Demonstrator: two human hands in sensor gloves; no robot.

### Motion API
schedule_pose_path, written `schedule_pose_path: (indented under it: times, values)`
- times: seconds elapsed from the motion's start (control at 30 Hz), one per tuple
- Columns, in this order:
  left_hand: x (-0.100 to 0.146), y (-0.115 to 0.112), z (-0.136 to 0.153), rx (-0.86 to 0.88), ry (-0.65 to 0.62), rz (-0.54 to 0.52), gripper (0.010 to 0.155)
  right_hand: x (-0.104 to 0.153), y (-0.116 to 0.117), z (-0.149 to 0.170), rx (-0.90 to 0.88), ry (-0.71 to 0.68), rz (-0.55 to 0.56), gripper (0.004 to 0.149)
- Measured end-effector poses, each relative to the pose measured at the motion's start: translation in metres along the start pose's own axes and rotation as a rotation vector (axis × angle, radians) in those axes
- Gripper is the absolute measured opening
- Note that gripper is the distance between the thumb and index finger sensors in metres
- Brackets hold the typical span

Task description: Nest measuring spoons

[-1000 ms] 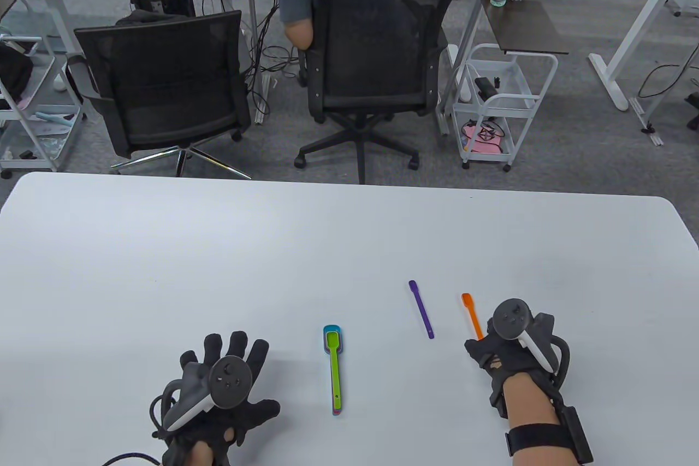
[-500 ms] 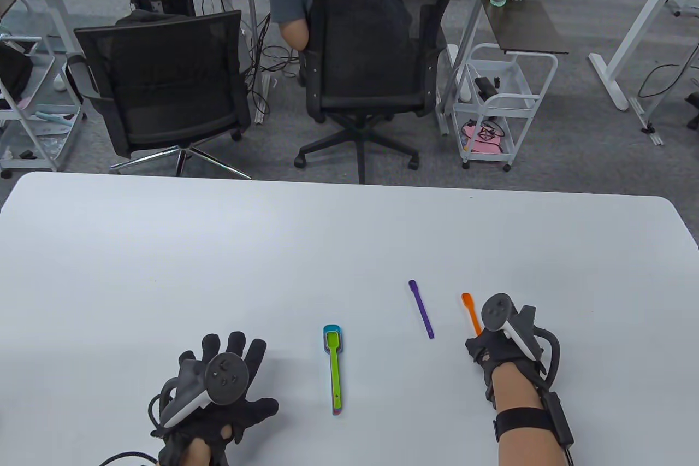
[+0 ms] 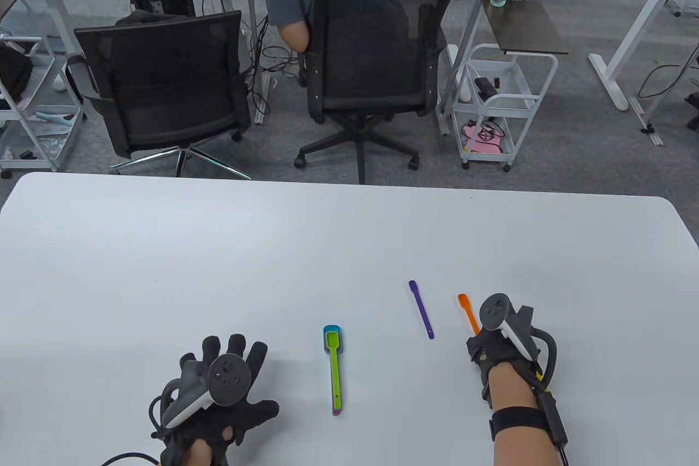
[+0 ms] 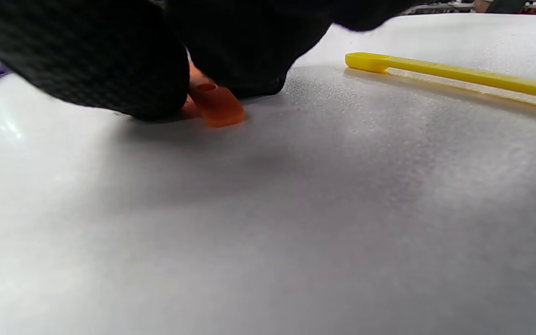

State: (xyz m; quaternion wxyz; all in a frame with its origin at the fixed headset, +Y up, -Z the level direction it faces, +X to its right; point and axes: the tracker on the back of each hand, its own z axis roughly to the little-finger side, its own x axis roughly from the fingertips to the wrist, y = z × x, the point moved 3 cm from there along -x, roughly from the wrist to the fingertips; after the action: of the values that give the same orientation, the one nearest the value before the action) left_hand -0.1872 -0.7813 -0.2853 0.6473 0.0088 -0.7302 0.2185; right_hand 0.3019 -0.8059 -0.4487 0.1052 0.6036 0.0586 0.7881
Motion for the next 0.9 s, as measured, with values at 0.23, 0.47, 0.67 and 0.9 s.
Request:
schedule_pose_path:
  times: [0.23, 0.47, 0.67, 0.9]
  values:
    - [0.000, 0.001, 0.001, 0.000, -0.004, -0.008, 0.108, 0.003, 0.000, -0.002, 0.013, 0.006, 0.038, 0.058]
    - [0.001, 0.001, 0.000, 0.001, -0.012, -0.014, 0.107, 0.016, -0.003, -0.002, -0.024, 0.030, 0.070, 0.057]
    - [0.001, -0.001, -0.003, -0.011, -0.022, -0.012, 0.107, 0.046, -0.018, -0.022, -0.071, 0.024, 0.102, 0.057]
    - [0.003, -0.003, -0.006, -0.017, -0.034, -0.003, 0.107, 0.092, -0.026, -0.067, -0.122, -0.016, 0.108, 0.057]
